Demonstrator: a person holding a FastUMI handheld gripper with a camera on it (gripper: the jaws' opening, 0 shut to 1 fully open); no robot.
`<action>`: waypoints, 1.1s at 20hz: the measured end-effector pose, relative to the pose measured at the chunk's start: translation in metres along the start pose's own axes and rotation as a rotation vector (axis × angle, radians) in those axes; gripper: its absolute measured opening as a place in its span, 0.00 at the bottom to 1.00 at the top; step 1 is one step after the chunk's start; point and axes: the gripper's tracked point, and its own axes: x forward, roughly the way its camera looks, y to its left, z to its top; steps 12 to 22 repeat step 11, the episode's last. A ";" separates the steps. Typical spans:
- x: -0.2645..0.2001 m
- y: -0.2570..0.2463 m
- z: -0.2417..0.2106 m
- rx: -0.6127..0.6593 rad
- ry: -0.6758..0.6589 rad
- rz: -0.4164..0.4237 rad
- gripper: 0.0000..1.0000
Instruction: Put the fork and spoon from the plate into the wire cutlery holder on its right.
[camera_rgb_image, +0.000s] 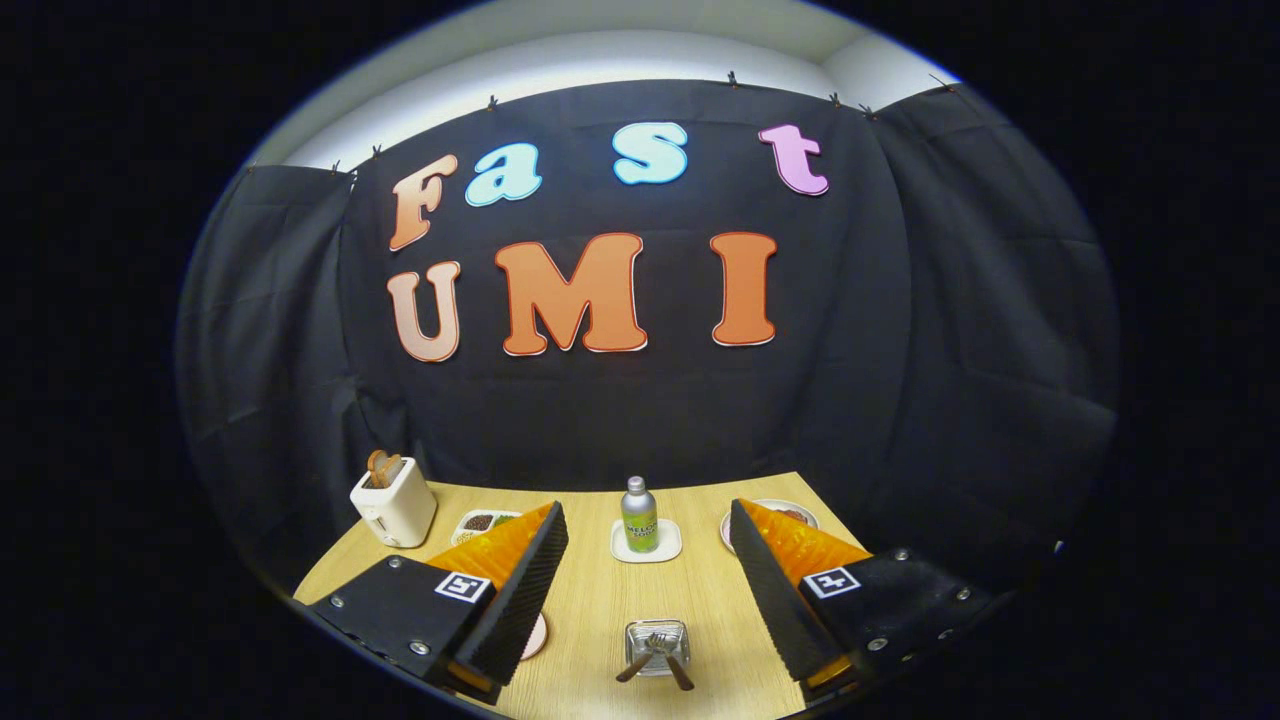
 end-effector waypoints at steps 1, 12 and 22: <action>0.000 -0.001 0.000 -0.006 -0.002 -0.003 0.98; 0.004 -0.001 -0.008 -0.050 0.008 -0.003 0.98; 0.004 -0.001 -0.008 -0.050 0.008 -0.003 0.98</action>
